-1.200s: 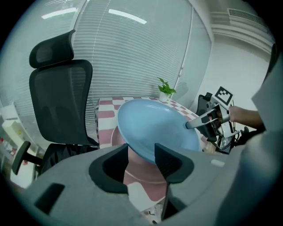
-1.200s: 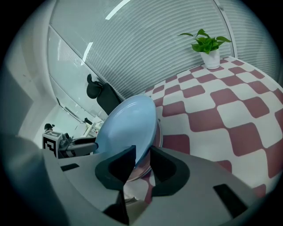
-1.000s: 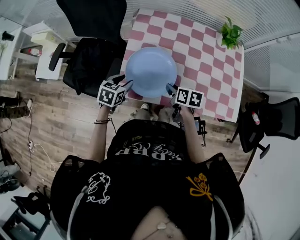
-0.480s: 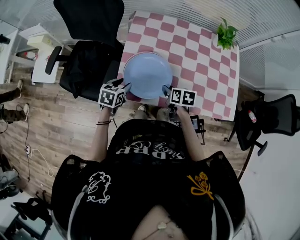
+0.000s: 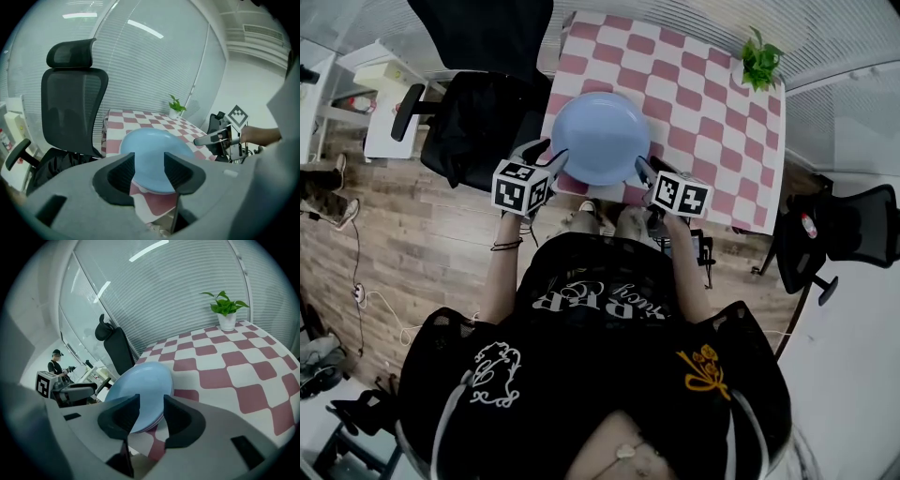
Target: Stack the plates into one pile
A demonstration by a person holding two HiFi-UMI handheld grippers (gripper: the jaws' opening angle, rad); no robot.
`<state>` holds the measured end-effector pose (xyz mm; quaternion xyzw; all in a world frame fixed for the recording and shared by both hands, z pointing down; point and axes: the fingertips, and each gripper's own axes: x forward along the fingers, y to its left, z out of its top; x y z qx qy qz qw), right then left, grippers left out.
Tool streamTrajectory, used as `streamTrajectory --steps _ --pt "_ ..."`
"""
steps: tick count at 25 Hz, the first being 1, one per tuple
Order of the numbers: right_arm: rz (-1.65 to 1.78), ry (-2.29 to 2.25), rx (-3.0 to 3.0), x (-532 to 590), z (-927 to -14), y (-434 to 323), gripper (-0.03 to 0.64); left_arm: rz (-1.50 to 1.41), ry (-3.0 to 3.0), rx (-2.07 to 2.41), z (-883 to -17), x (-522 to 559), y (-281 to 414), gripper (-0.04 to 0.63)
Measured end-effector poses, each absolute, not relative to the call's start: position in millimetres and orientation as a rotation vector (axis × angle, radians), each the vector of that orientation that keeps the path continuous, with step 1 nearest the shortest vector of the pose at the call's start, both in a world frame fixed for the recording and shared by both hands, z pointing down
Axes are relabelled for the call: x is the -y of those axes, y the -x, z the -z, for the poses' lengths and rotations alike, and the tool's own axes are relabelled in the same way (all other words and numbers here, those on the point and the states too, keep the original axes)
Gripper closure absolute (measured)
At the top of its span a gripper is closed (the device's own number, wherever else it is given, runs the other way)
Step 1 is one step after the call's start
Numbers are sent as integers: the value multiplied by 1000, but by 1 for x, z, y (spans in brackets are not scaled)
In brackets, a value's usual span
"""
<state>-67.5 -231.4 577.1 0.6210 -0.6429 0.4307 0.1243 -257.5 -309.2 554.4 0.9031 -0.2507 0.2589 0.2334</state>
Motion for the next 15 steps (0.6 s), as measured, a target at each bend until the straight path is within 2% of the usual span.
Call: streamTrajectory --steps 7,15 --pt "-1086 -1907 1973 217 -530 69 496 -614 -2631 552 -519 287 220 405" --pt "-1004 -2016 2045 182 -490 55 566 -576 -2727 358 -498 232 164 474"
